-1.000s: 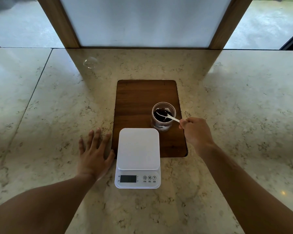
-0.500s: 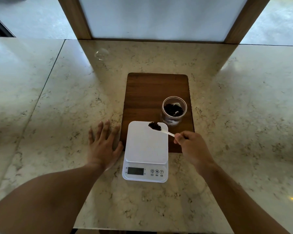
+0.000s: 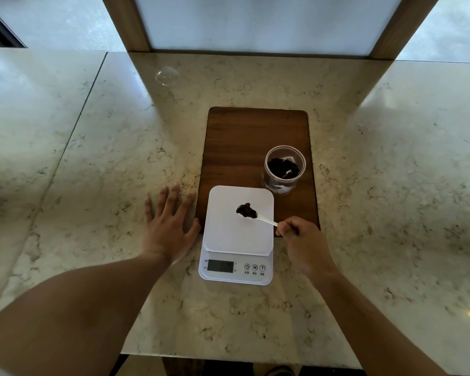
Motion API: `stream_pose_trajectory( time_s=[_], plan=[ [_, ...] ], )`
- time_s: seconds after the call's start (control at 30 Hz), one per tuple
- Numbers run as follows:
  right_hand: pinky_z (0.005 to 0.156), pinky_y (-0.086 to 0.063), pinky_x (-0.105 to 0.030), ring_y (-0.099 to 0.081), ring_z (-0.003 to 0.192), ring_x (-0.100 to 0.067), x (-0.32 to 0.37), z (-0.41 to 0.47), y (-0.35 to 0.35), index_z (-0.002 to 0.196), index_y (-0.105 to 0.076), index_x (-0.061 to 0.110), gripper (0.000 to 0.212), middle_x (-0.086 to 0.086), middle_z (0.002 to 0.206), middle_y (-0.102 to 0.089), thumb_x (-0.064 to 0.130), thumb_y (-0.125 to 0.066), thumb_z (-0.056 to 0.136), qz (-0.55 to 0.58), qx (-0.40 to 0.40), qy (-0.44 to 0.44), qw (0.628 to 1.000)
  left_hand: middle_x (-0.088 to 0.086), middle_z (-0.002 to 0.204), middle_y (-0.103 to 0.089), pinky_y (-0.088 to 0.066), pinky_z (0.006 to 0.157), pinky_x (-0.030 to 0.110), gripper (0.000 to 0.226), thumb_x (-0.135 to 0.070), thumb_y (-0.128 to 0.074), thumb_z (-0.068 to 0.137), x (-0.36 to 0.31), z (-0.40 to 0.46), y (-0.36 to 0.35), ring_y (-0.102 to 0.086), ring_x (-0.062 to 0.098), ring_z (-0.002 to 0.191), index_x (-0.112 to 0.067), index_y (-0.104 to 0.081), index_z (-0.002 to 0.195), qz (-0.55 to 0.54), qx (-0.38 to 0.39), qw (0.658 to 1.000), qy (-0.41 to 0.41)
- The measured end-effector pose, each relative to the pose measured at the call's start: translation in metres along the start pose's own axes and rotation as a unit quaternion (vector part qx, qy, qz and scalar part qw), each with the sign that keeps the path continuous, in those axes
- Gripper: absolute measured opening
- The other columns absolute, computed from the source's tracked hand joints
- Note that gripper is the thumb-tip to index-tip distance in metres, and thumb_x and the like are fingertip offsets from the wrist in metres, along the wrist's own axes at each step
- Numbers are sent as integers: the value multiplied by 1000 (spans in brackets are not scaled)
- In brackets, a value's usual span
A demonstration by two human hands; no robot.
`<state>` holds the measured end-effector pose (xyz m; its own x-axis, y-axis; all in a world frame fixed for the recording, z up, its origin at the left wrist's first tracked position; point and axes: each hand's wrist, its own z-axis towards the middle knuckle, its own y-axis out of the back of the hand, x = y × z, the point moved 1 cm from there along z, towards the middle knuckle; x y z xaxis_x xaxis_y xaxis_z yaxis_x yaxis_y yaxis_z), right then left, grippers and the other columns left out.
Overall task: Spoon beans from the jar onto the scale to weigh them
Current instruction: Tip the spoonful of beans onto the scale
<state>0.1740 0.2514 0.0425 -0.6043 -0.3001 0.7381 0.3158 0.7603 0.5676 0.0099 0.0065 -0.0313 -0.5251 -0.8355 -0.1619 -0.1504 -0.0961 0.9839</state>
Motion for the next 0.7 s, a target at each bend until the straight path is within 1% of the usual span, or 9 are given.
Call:
stream_pose_trajectory(
  time_s=[0.1, 0.13, 0.23, 0.33, 0.43, 0.57, 0.63, 0.7],
  plan=[
    [53, -36, -26, -55, 58, -2, -3, -1, 0, 77, -66, 19, 22, 13, 71, -67, 20, -55, 96, -5, -21, 26, 999, 4, 169, -3, 5, 122, 58, 71, -63, -20, 91, 0, 0, 0, 11, 24, 154, -39, -10, 157, 1, 1, 1000, 0],
    [54, -39, -27, -56, 61, -5, -4, -2, -1, 77, -66, 19, 22, 12, 73, -68, 19, -55, 96, -5, -26, 37, 999, 4, 169, -4, 5, 122, 57, 71, -62, -20, 91, 0, 0, 1, 10, 24, 154, -38, -12, 157, -1, 0, 1000, 2],
    [57, -45, -27, -60, 69, -11, -4, -7, -2, 77, -65, 21, 21, 10, 75, -70, 15, -56, 95, -7, -42, 78, 996, 4, 169, -4, 6, 122, 57, 71, -62, -21, 90, 0, 0, 1, 10, 23, 154, -38, -13, 157, -2, 0, 1000, 3],
    [58, -46, -26, -61, 69, -10, -3, -10, -2, 79, -64, 20, 19, 7, 77, -71, 14, -57, 96, -11, -51, 116, 992, 4, 169, -5, 6, 122, 56, 71, -61, -22, 90, 0, 0, 1, 11, 23, 154, -38, -13, 157, -6, -1, 1000, 3],
    [58, -48, -29, -62, 70, -11, -1, -12, -2, 79, -64, 19, 20, 5, 78, -71, 15, -56, 97, -18, -59, 141, 988, 4, 169, -4, 7, 122, 56, 70, -62, -21, 91, -1, 0, 2, 12, 23, 154, -38, -11, 156, -4, 3, 1000, 2],
    [56, -47, -34, -59, 65, -12, 2, -12, -1, 78, -63, 20, 21, 6, 73, -68, 15, -56, 97, -19, -73, 162, 984, 4, 169, -4, 5, 122, 57, 70, -62, -21, 91, -1, 0, 3, 11, 23, 154, -38, -11, 156, -1, -1, 1000, -1],
    [58, -49, -36, -60, 67, -13, 3, -11, -1, 79, -63, 20, 20, 6, 74, -68, 16, -56, 97, -16, -74, 161, 984, 4, 169, -4, 6, 122, 57, 70, -62, -20, 91, -1, -1, 3, 12, 23, 154, -38, -9, 156, 0, 0, 1000, 0],
    [58, -48, -31, -61, 69, -11, 5, -10, 0, 79, -63, 22, 20, 9, 75, -69, 16, -56, 97, -12, -82, 160, 984, 4, 169, -3, 7, 122, 56, 70, -62, -20, 91, -1, -1, 3, 12, 23, 154, -38, -9, 156, -4, 0, 1000, -1]
  ],
)
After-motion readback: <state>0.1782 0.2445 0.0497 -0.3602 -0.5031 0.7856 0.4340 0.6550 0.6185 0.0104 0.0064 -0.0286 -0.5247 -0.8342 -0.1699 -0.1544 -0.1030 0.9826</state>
